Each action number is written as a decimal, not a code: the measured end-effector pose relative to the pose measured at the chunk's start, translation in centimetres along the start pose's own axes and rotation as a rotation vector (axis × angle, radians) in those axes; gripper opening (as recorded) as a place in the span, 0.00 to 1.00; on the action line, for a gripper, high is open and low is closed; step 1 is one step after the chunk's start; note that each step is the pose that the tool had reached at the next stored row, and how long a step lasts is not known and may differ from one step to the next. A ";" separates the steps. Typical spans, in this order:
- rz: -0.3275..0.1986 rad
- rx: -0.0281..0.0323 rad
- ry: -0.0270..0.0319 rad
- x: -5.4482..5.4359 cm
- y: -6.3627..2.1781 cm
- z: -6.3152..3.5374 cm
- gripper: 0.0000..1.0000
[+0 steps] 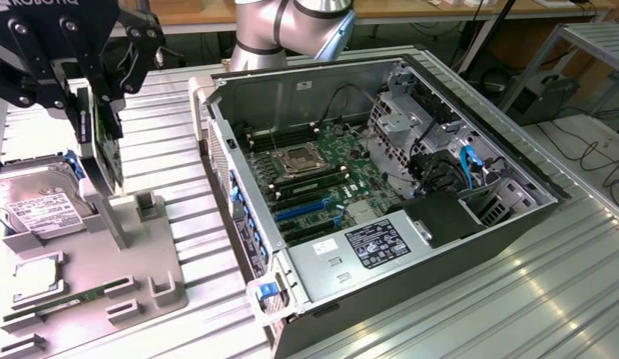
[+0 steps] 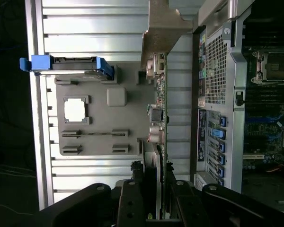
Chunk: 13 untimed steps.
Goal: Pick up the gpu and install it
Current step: 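Pick up the gpu and move the gpu toward the slot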
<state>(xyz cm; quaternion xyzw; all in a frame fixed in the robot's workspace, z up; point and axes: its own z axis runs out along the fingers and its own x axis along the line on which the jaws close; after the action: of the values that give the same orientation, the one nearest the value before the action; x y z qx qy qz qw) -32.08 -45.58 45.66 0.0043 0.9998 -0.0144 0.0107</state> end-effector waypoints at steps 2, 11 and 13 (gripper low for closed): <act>0.000 -0.0002 -0.0002 0.0 0.00 -0.08 0.27; 0.000 0.0000 0.0000 -0.1 0.00 -0.09 0.27; 0.000 -0.0001 -0.0001 -0.3 0.00 -0.08 0.27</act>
<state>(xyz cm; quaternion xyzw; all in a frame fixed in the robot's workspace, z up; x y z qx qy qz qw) -31.83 -45.58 45.75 0.0043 0.9998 -0.0143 0.0108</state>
